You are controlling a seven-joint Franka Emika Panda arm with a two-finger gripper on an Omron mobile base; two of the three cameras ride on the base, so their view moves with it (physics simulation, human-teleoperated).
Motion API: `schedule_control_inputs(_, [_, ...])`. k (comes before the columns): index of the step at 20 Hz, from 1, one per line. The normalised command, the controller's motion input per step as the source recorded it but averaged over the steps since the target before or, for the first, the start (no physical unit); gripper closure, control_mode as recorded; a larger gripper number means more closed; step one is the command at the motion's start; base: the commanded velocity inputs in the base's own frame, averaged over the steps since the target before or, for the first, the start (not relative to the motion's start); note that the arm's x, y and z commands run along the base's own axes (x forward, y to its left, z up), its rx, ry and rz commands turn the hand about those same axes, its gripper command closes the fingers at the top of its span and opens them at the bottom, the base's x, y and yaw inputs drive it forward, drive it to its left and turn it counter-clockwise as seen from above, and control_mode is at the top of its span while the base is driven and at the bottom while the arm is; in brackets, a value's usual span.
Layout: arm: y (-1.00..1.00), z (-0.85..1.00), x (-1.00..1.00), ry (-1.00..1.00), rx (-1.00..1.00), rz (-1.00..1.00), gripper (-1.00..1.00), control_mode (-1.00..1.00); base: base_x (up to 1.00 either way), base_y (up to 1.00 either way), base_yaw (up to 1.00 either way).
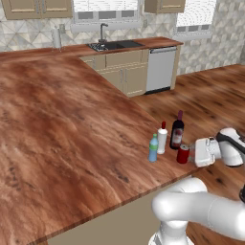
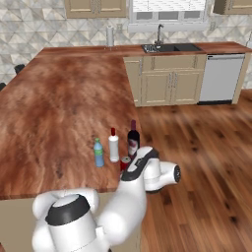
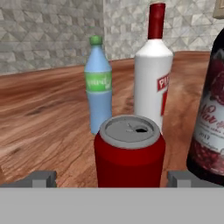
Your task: Move the drinks to the dining counter.
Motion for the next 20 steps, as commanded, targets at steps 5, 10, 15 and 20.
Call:
schedule_control_inputs(5, [-0.12, 0.59, -0.17, -0.03, 0.07, 0.00, -1.00, -1.00, 0.00, 0.00, 0.00])
schedule_control_inputs(10, [-0.11, 0.64, -0.30, -0.12, 0.09, 0.00, -1.00, -1.00, 0.00, 0.00, 0.00])
schedule_control_inputs(15, [0.00, 0.77, -0.38, -0.20, 0.09, 0.00, -1.00, -1.00, 0.00, 0.00, 0.00])
schedule_control_inputs(20, [0.00, 0.87, -0.21, -0.20, 0.07, 0.00, -1.00, -1.00, 0.00, 0.00, 0.00])
